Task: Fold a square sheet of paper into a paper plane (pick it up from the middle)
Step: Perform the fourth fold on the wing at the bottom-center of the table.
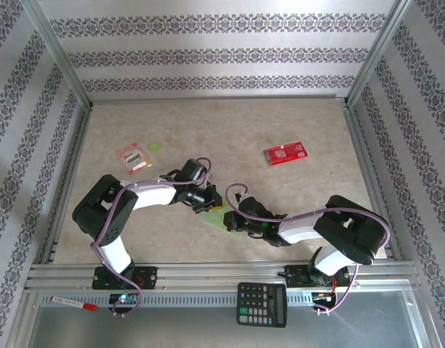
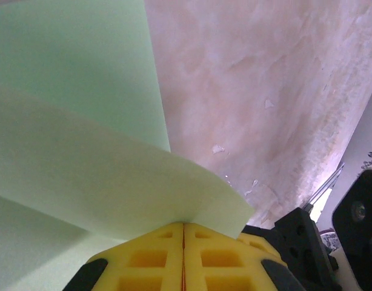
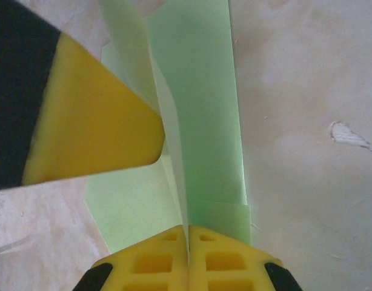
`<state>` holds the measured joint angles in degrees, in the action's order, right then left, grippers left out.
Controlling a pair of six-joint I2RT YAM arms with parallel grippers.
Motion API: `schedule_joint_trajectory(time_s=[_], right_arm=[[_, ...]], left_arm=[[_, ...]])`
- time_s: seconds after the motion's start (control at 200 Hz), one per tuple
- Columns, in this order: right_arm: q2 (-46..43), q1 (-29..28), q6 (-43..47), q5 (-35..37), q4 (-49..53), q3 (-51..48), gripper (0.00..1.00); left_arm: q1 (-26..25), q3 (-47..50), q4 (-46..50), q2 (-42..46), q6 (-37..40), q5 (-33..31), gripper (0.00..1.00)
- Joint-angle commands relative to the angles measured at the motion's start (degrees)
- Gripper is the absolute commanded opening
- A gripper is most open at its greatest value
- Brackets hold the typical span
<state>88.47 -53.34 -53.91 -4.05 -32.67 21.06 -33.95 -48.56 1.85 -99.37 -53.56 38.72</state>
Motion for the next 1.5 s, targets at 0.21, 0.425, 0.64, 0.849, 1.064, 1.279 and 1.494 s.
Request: schedule_joint_trajectory(time_s=[0.21, 0.425, 0.64, 0.849, 1.064, 1.279, 1.494], right_arm=[[1.9, 0.8, -0.3, -0.7, 2.5, 0.4, 0.03], [2.0, 0.8, -0.3, -0.6, 2.8, 0.4, 0.03], [2.3, 0.8, -0.3, -0.7, 2.7, 0.6, 0.03], [2.3, 0.8, -0.4, -0.7, 2.8, 0.7, 0.03], [2.3, 0.8, -0.6, -0.6, 3.0, 0.6, 0.03], [1.9, 0.8, -0.5, -0.4, 3.1, 0.6, 0.04], [1.8, 0.7, -0.7, -0.6, 3.1, 0.8, 0.05]], left_arm=[[3.2, -0.6, -0.7, -2.3, 2.5, 1.1, 0.08], [3.5, -0.9, -0.6, -2.0, 2.6, 1.7, 0.09], [3.4, -1.9, -0.4, -3.2, 2.9, 1.7, 0.09], [3.8, -1.5, -0.7, -4.5, 3.2, 1.5, 0.09], [4.5, -0.5, -0.6, -4.5, 3.8, 1.4, 0.09], [5.0, 0.8, -0.4, -4.9, 4.6, 1.0, 0.08], [5.1, 1.1, -0.6, -6.0, 5.2, 1.3, 0.08]])
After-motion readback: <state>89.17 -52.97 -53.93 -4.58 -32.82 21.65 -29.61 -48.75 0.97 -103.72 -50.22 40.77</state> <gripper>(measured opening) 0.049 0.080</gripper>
